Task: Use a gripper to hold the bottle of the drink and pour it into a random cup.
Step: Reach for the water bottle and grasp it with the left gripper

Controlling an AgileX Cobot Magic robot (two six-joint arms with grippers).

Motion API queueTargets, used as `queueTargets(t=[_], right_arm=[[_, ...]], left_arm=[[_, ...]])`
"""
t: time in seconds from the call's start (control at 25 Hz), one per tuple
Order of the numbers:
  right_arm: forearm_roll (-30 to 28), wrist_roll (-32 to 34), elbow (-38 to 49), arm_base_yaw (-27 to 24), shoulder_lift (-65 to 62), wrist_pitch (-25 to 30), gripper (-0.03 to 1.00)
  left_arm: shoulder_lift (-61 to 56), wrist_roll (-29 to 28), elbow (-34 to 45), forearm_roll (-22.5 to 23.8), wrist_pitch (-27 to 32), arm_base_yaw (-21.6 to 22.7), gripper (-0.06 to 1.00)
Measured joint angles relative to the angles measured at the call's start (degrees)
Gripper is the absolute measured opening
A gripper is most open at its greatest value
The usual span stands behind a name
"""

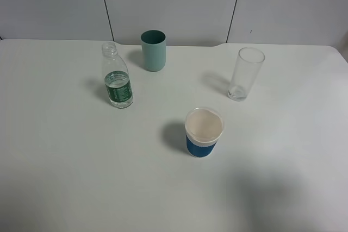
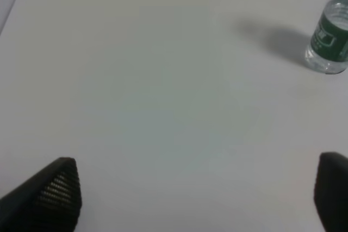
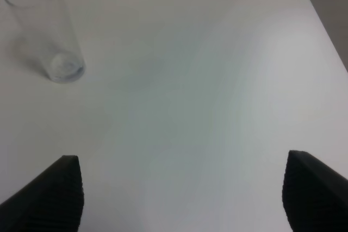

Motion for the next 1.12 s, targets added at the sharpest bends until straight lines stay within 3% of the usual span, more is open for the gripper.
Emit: queueTargets(t=[1.12], right_arm=[[0.0, 0.0, 0.0, 0.0, 0.0, 0.0, 0.75]], left_arm=[[0.0, 0.0, 0.0, 0.0, 0.0, 0.0, 0.85]])
